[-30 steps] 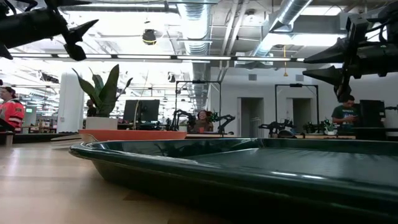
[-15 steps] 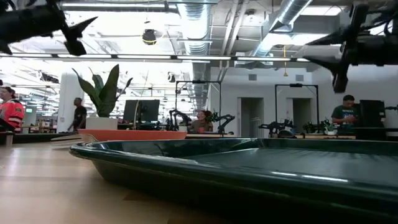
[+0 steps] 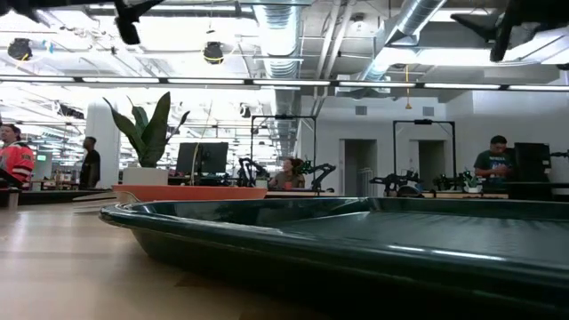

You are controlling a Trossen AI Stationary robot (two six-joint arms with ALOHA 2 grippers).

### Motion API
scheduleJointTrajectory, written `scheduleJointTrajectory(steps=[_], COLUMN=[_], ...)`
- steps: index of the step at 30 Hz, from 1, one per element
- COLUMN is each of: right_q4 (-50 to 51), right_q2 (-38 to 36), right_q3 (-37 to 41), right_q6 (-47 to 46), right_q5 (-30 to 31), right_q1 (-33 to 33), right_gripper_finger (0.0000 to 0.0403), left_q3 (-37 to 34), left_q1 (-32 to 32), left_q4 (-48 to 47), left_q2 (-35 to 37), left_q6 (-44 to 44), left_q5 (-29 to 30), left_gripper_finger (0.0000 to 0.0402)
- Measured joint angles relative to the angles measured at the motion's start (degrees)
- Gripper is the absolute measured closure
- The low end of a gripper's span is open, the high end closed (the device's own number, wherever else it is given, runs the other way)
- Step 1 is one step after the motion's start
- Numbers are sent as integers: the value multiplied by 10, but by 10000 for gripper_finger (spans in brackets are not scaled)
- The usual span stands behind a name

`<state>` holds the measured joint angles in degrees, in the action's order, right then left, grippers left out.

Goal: Pick and place plate/cup/fork/spoon on tray
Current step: Put the orange plate on the black serving tray

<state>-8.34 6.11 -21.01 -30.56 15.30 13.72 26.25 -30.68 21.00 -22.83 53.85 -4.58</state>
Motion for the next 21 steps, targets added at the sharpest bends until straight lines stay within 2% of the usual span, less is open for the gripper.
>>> scheduleJointTrajectory(steps=[4, 9, 12, 16, 21], right_q4=[122, 283, 370, 449, 499], right_q2=[52, 147, 210, 279, 341], right_q3=[-92, -210, -267, -311, -318], right_q6=[23, 35, 23, 9, -13], right_q5=[-1, 34, 78, 95, 93], right_q1=[0, 0, 0, 0, 1], right_gripper_finger=[143, 143, 143, 143, 143], left_q3=[75, 178, 228, 255, 245], left_q1=[0, 0, 0, 0, 0], left_q4=[-104, -338, -487, -613, -689], left_q2=[-65, -136, -175, -212, -243], left_q6=[-9, -64, -93, -96, -66], left_q5=[-13, -26, 9, 74, 85], left_gripper_finger=[163, 173, 180, 188, 192])
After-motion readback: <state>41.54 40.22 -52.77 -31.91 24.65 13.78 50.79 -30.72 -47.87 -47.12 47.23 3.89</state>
